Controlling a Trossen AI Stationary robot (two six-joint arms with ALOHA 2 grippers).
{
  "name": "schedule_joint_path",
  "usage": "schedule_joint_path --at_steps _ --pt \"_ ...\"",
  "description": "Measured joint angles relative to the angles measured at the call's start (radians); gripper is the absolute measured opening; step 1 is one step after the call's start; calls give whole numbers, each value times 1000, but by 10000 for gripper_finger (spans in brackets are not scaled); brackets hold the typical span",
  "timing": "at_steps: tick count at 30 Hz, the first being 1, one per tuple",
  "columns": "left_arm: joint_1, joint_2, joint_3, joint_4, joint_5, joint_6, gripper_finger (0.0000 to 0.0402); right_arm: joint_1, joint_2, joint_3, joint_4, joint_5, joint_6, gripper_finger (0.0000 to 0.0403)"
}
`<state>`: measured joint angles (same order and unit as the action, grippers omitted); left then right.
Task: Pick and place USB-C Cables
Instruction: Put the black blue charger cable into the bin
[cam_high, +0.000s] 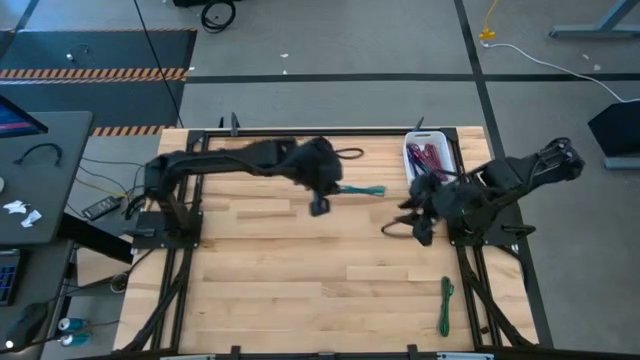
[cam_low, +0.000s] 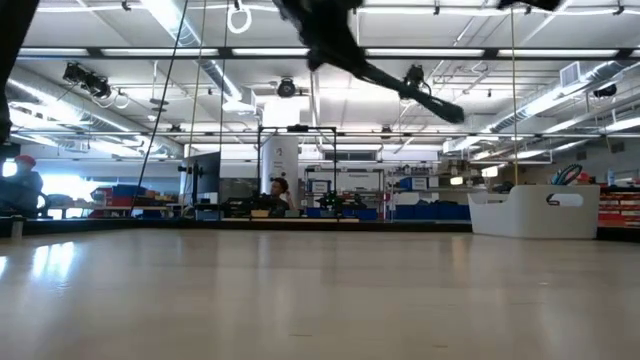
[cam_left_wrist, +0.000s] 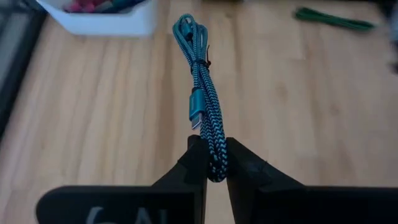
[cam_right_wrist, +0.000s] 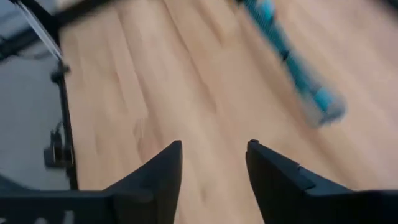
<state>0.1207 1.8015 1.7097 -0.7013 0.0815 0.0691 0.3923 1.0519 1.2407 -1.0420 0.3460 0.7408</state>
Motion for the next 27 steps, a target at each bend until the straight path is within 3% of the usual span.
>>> schedule_joint_path --at_steps 3,7,13,20,25,27 --pt "8 -73 0 -85 61 -9 39 -98 17 0 162 -22 -216 205" --pt "6 -131 0 -134 63 -55 38 -227 96 0 330 -131 -460 223" --pt "5 -199 1 -127 24 -110 28 -354 233 0 489 -296 -606 225" --pt "5 -216 0 -127 -6 -111 24 -384 286 0 496 -312 -601 213" --pt "22 -186 1 -86 -12 -98 24 -368 187 0 435 -411 -408 208" --pt "38 -143 2 -43 13 -71 23 -340 117 0 367 -383 -311 208"
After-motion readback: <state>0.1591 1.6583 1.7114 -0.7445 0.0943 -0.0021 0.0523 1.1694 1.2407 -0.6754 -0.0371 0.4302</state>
